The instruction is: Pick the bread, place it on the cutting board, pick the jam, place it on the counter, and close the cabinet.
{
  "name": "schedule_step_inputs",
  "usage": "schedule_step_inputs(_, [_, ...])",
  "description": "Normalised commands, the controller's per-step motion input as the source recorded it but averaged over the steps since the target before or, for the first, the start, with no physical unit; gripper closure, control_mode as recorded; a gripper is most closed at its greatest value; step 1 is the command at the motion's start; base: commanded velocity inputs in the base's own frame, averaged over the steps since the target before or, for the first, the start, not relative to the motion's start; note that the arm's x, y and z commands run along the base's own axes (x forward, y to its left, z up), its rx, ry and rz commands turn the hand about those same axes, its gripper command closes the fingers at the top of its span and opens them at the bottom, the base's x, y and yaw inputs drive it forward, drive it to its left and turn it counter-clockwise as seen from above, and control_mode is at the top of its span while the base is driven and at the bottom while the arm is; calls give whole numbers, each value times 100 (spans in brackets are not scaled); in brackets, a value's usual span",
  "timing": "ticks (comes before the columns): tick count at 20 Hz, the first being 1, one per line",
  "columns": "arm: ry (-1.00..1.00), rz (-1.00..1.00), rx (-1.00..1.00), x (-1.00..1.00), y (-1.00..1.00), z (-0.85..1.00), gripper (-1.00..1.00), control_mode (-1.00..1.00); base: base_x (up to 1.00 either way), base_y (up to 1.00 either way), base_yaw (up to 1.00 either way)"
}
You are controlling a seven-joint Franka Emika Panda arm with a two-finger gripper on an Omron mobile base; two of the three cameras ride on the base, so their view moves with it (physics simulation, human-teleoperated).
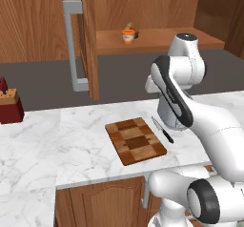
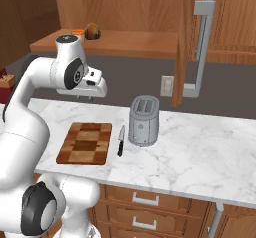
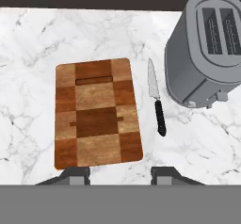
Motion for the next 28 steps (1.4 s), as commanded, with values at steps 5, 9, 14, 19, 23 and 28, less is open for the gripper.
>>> schedule_step_inputs(5, [-5, 0, 0, -11, 0, 3, -100, -100, 0, 0, 0])
schedule_step_inputs(9, [-5, 0, 0, -13, 0, 12, -100, -100, 0, 0, 0])
schedule_step_inputs(14, [-9, 0, 0, -22, 0, 22, -100, -100, 0, 0, 0])
schedule_step_inputs(19, [-9, 0, 0, -18, 1, 25, -100, -100, 0, 0, 0])
schedule_step_inputs(23, [-13, 0, 0, -24, 1, 27, -100, -100, 0, 0, 0])
schedule_step_inputs(28, [-18, 0, 0, -25, 4, 27, -100, -100, 0, 0, 0])
